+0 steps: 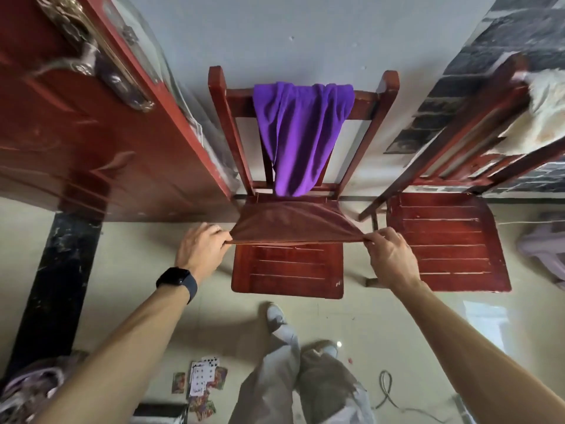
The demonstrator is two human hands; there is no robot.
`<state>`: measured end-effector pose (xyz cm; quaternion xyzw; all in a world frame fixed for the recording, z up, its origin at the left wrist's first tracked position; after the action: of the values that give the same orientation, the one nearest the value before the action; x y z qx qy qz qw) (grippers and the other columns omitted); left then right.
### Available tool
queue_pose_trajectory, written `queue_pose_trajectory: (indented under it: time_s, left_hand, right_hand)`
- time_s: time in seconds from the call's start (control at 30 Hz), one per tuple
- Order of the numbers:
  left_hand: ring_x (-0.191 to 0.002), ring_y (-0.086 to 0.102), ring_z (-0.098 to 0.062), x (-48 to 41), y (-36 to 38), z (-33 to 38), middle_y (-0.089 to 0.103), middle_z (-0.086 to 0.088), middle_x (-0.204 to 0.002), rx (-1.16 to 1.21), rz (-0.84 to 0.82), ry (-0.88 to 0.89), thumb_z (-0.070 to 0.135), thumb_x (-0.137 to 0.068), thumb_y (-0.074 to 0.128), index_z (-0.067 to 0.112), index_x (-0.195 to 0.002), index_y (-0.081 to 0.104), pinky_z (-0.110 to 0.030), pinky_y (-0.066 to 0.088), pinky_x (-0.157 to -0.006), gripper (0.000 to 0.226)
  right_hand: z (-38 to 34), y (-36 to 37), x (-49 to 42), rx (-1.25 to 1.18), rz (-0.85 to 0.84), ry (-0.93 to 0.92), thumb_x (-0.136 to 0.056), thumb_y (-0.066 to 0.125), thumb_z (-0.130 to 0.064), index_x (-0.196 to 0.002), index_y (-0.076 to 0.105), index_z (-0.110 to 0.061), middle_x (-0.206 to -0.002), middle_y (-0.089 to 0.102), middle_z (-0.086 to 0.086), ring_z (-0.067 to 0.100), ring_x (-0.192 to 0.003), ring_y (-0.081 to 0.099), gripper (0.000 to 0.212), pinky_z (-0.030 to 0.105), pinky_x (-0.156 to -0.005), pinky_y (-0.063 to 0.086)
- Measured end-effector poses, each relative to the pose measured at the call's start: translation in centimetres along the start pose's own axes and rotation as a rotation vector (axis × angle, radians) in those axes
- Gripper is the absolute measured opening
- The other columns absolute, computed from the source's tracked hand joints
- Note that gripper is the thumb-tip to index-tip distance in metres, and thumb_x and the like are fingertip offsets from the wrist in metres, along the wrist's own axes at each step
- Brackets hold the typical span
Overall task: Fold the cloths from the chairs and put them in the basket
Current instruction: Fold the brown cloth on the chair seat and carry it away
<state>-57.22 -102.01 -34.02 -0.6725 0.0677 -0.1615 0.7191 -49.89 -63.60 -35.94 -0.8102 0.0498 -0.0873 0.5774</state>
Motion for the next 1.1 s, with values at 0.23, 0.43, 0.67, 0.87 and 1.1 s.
queue_pose_trajectory:
  time_s: [0.23,0.43,0.67,0.87,1.1]
  left_hand:
    - [-0.111,0.056,-0.016,8.0,15.6,0.6,0.065,0.014,-0.120,-0.143,-0.479,-0.082,0.034,-0.095,0.056,0.037,-0.113,0.070,-0.034,0.041,-0.092,0.023]
    - [-0.099,0.064,-0.019,11.4,20.3,-0.4,0.072,0.009,-0.109,-0.034,-0.563,-0.198,0.037,-0.092,0.064,0.036,-0.108,0.074,-0.032,0.052,-0.082,0.019]
    - [-0.087,0.065,-0.009,7.9,21.6,-3.2,0.075,0.009,-0.092,0.816,-0.658,-0.622,0.036,-0.080,0.081,0.026,-0.090,0.077,-0.018,0.045,-0.073,0.015]
    - [-0.109,0.066,-0.010,2.8,24.2,-5.0,0.076,0.005,-0.108,1.250,-0.536,-0.833,0.041,-0.078,0.078,0.018,-0.108,0.074,-0.034,0.047,-0.099,0.038]
    - [-0.102,0.070,-0.027,-3.6,29.0,-5.4,0.072,-0.012,-0.112,1.314,-0.293,-0.952,0.028,-0.088,0.075,0.009,-0.114,0.070,-0.039,0.058,-0.089,0.032]
  right_hand:
    - [5.1,14.8,9.6,-0.038,-0.289,0.150,-0.087,0.074,-0.007,-0.099,0.078,-0.011,-0.103,0.068,0.016,0.043,-0.092,0.064,0.014,0.047,-0.078,0.056]
    - [6.5,19.6,14.7,-0.166,-0.433,0.261,-0.089,0.074,-0.013,-0.101,0.080,-0.011,-0.106,0.070,0.013,0.038,-0.095,0.066,0.013,0.041,-0.083,0.054]
    - [7.2,19.7,9.4,-0.548,-0.422,0.597,-0.086,0.074,-0.034,-0.084,0.073,-0.032,-0.087,0.071,-0.016,0.007,-0.085,0.065,0.003,0.023,-0.078,0.045]
    - [7.5,21.6,2.9,-0.828,-0.244,0.743,-0.087,0.076,-0.035,-0.083,0.071,-0.030,-0.081,0.072,-0.014,-0.008,-0.067,0.067,0.008,0.006,-0.059,0.047]
    - [8.2,27.2,-2.5,-0.772,-0.163,0.812,-0.091,0.067,-0.044,-0.101,0.067,-0.023,-0.098,0.074,0.002,0.009,-0.078,0.067,0.023,0.020,-0.065,0.052]
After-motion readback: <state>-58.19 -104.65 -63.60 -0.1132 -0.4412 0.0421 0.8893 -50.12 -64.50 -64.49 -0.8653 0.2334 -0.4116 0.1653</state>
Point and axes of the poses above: each hand's wrist, its own x-axis away from the middle knuckle, its own y-axis out of the palm, z = x × y, the point moved 4 cm from there along -x, towards the middle knuckle
